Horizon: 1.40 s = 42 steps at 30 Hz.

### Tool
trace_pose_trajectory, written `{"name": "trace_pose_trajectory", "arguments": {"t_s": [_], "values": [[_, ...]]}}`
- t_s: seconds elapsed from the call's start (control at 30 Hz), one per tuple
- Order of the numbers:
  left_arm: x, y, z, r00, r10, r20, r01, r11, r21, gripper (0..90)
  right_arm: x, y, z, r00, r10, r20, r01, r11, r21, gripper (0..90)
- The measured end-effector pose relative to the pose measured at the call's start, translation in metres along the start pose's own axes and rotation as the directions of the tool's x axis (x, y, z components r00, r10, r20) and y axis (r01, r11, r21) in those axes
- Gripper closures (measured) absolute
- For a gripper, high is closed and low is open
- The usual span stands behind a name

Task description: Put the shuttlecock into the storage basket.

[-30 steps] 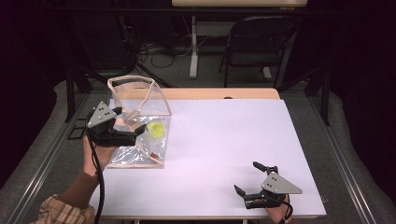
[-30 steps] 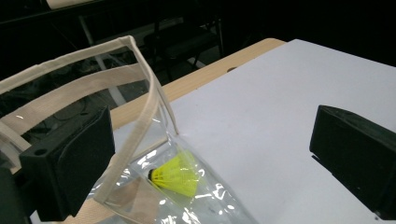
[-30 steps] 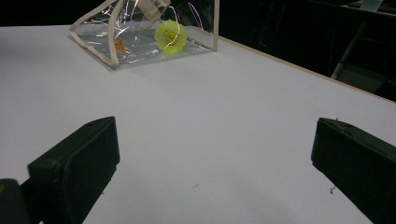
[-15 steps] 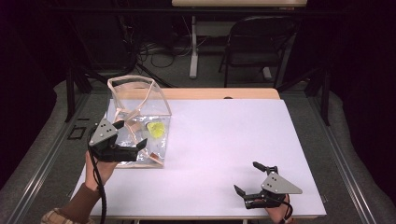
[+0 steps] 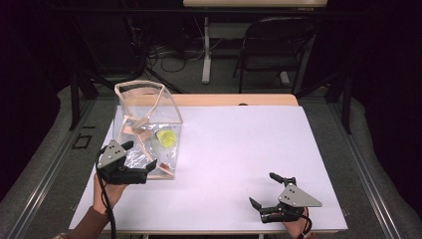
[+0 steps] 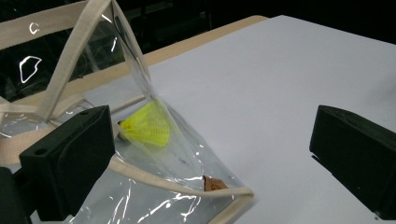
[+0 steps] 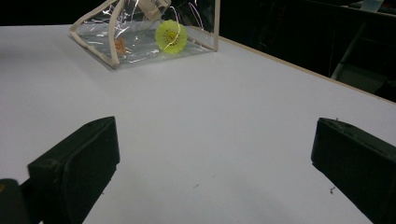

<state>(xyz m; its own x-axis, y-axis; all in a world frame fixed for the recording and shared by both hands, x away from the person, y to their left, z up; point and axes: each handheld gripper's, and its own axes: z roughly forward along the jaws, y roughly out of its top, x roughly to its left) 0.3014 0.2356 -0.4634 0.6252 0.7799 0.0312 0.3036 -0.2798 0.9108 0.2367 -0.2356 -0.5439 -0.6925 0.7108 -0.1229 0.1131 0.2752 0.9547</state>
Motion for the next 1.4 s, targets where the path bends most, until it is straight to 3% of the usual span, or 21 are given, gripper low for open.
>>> {"name": "trace_pose_trajectory", "arguments": {"t_s": [0.7, 1.4], "values": [[-0.003, -0.049, 0.000, 0.9980, -0.062, 0.016, 0.062, 0.9980, 0.012, 0.2, 0.000, 0.000, 0.000, 1.0000, -0.001, 0.000, 0.001, 1.000, 0.002, 0.6], [-0.013, -0.077, 0.002, 0.9986, -0.052, 0.009, 0.052, 0.9986, -0.010, 0.1, 0.000, 0.000, 0.001, 1.0000, -0.001, 0.000, 0.001, 1.000, 0.001, 0.6]]}}
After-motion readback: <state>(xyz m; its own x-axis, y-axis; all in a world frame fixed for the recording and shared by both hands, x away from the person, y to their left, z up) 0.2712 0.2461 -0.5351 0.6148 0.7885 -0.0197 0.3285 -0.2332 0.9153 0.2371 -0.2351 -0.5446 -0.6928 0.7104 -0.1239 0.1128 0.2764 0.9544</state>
